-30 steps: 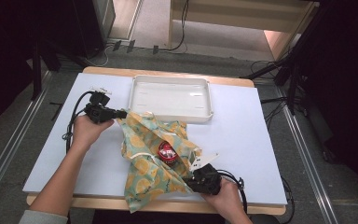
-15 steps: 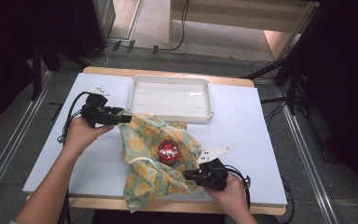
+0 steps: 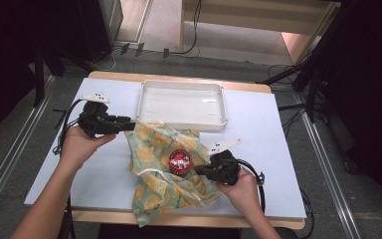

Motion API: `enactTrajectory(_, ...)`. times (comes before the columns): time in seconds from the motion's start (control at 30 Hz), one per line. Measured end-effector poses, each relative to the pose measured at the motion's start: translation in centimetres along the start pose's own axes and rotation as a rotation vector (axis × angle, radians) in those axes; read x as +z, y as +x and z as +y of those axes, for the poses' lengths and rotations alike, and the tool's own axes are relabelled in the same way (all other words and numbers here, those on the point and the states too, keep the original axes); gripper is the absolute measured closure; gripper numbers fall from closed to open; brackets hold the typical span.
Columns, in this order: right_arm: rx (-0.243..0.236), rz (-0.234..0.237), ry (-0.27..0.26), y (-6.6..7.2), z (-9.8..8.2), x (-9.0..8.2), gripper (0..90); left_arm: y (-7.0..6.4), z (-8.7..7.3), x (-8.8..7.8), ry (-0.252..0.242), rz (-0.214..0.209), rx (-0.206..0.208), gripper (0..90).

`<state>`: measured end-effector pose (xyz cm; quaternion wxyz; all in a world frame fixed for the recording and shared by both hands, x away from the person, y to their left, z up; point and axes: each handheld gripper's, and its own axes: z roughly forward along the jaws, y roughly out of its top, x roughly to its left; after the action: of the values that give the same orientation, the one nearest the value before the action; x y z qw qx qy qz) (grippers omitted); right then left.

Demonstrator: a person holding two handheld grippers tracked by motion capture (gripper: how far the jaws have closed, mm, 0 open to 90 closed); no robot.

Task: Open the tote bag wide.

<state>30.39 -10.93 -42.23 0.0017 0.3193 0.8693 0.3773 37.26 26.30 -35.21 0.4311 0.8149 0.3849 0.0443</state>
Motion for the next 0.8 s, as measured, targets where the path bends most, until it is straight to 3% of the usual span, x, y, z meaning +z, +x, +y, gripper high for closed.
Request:
enactTrajectory(0.13, -0.007, -0.013, 0.02, -0.1, -0.1, 0.9, 90.0, -1.3, 0.2, 0.5, -0.014, -0.028, 0.037, 77.5)
enactTrajectory(0.23, -0.023, -0.029, 0.018, -0.5, 0.0, 1.4, 90.0, -2.7, 0.4, 1.4, 0.005, -0.062, 0.067, 83.3)
enactTrajectory(0.37, -0.008, -0.029, 0.024, -1.3, -0.1, 2.3, 90.0, -4.1, 0.2, 3.3, 0.035, -0.104, 0.082, 85.7)
enactTrajectory(0.53, 0.0, -0.036, 0.006, -2.0, -0.1, 2.6, 90.0, -4.8, -0.8, 4.9, 0.073, -0.114, 0.079, 85.7)
enactTrajectory(0.8, 0.041, -0.033, -0.023, -3.8, 0.5, 3.4, 90.0, -5.8, -3.1, 5.7, 0.108, -0.113, 0.079, 86.4)
